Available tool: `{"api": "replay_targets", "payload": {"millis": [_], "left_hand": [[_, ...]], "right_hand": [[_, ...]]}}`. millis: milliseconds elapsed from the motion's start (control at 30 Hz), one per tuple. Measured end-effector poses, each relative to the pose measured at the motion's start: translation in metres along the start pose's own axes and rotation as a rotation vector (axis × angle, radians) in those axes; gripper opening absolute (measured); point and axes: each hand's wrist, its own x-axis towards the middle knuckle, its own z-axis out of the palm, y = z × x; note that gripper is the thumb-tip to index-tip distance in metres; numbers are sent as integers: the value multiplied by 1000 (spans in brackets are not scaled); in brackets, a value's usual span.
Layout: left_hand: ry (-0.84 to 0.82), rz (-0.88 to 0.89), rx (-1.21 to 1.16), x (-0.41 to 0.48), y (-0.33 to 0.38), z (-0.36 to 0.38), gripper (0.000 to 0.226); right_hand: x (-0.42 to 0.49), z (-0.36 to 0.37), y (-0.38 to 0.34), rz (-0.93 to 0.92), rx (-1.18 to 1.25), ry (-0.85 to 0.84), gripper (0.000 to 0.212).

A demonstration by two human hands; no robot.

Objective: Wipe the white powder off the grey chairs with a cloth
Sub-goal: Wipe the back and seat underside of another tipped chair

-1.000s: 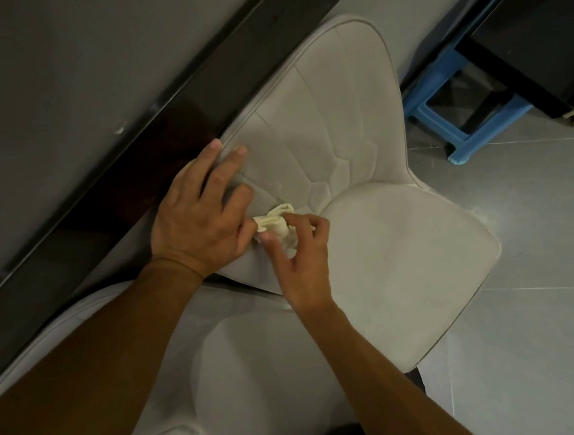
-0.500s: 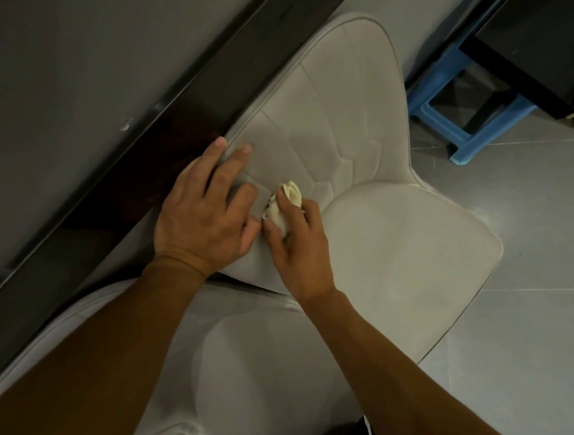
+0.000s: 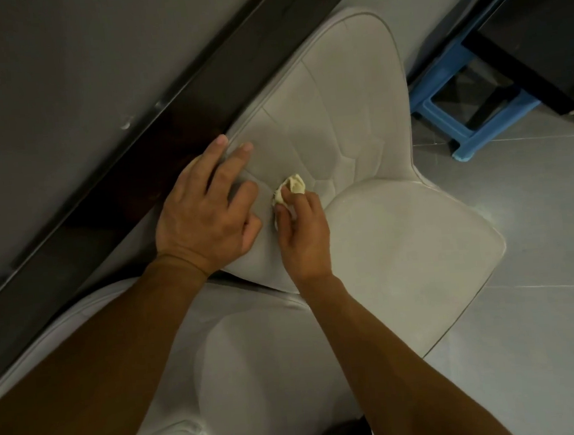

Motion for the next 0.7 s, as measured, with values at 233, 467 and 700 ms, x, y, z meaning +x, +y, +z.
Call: {"api": "replay_targets", "payload": {"millis": [233, 467, 700], "left_hand": [[24, -17, -21, 0, 1, 0, 19], [7, -13, 0, 0, 1, 0, 18], [25, -17, -10, 0, 2, -1, 17]], "right_hand": [[-1, -23, -5, 19, -115, 10, 24], [-4, 2, -1, 130, -21, -26, 29], [6, -26, 3, 143, -116, 26, 28]]}}
